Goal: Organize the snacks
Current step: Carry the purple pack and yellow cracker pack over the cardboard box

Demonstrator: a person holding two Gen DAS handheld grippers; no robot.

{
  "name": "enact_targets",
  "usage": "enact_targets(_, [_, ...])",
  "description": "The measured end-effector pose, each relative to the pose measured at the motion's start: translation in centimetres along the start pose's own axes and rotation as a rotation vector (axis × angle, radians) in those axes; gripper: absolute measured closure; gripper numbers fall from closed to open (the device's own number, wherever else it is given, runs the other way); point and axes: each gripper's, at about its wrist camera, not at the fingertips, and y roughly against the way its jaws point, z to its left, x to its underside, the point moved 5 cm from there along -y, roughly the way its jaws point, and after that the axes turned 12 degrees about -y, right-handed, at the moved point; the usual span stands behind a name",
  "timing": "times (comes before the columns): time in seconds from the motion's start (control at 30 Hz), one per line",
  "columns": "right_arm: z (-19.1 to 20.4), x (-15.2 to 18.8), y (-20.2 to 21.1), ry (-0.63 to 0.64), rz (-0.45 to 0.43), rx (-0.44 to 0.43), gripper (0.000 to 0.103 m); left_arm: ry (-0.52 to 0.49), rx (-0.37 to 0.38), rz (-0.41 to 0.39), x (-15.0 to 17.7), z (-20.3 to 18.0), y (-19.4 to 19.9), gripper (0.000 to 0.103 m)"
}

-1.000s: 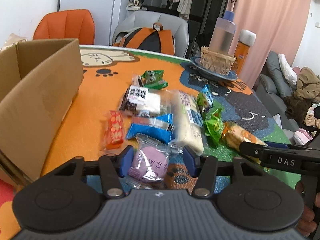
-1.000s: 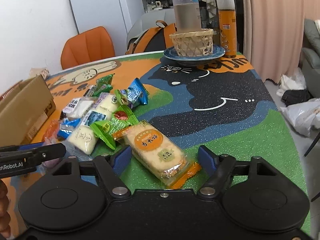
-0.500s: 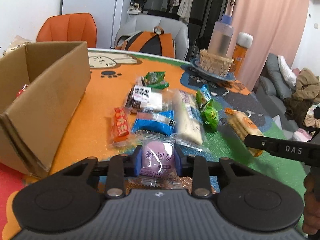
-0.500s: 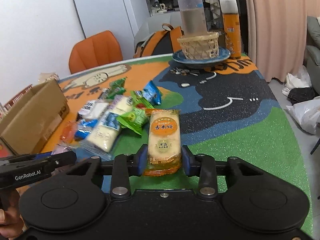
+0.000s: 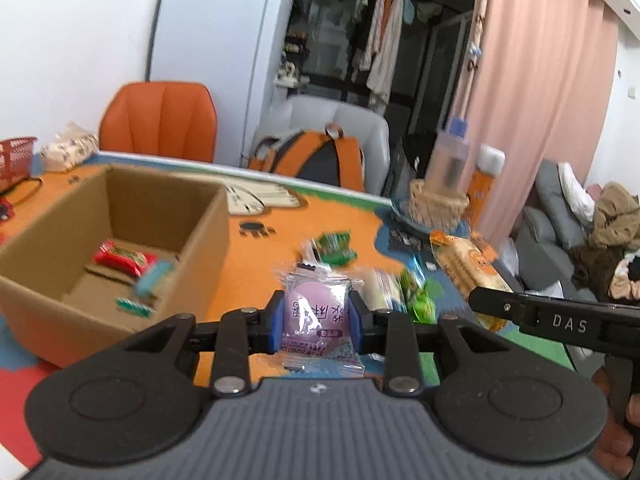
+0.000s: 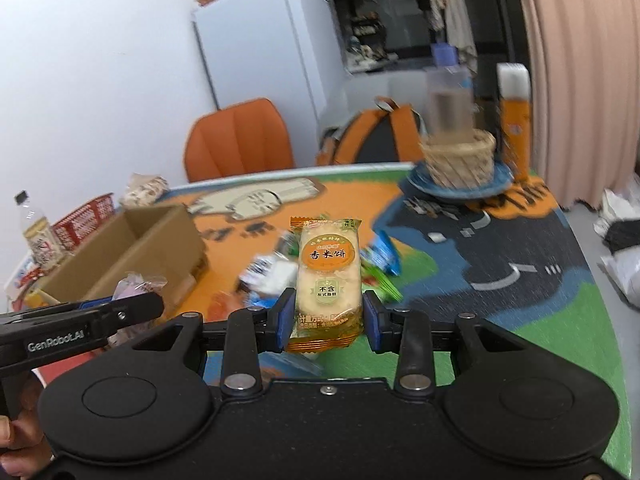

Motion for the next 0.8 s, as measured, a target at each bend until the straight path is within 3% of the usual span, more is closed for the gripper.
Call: enact_targets(0.8, [11.3, -1.4, 1.3, 0.131, -0.054, -0.163, 0.067, 0.094, -0.132, -0.139, -2.8, 7.4, 7.2, 0.072])
